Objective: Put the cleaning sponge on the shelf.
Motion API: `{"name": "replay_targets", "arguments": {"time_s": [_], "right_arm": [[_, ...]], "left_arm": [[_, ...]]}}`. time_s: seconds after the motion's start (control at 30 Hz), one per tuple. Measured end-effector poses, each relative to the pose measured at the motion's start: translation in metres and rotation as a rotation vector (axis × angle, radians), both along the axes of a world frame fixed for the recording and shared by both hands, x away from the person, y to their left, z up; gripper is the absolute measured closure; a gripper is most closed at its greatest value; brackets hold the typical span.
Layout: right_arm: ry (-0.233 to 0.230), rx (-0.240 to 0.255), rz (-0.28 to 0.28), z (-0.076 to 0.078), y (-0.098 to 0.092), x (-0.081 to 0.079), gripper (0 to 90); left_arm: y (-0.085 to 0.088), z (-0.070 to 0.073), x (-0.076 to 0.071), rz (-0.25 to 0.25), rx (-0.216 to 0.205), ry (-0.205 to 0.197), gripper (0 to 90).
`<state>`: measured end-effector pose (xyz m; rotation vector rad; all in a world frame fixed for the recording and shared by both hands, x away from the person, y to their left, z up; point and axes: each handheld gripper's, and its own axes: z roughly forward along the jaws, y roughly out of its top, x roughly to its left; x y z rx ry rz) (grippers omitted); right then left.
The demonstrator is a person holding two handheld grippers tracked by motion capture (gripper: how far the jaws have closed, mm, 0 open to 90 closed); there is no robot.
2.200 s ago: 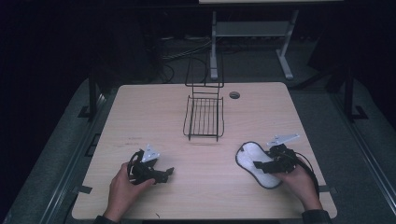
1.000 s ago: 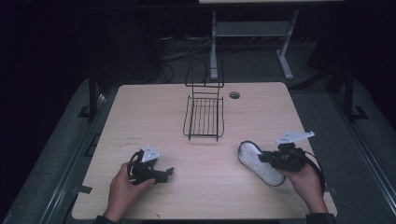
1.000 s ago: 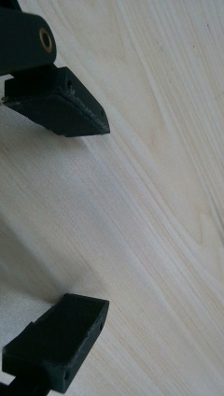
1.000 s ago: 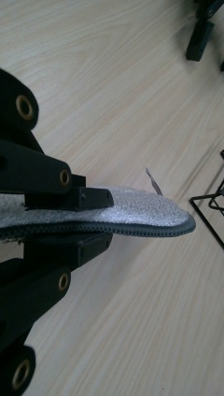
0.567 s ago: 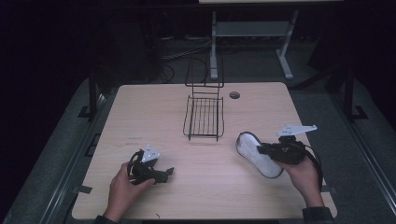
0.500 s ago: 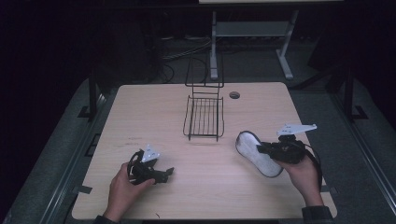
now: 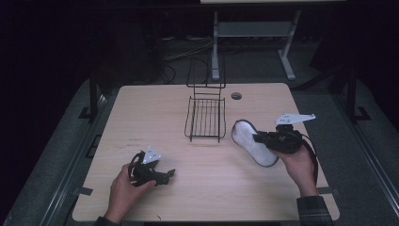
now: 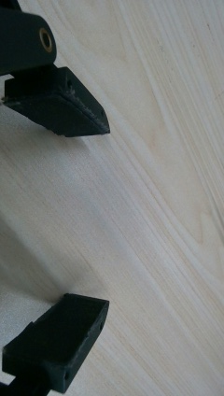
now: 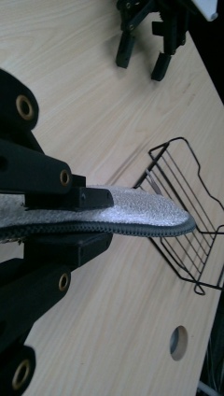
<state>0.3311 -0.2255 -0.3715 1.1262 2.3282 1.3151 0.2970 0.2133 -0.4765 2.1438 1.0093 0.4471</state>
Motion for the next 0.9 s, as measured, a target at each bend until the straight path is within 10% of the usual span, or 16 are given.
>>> {"name": "replay_targets", "arguments": {"time_s": [0.9], "right_arm": [[-0.029,0.013,0.031,0.016,0.056,0.055,79.3]], "left_arm": [[-0.001,0.001,0.001,-0.002,0.008,0.005,12.4]]}}
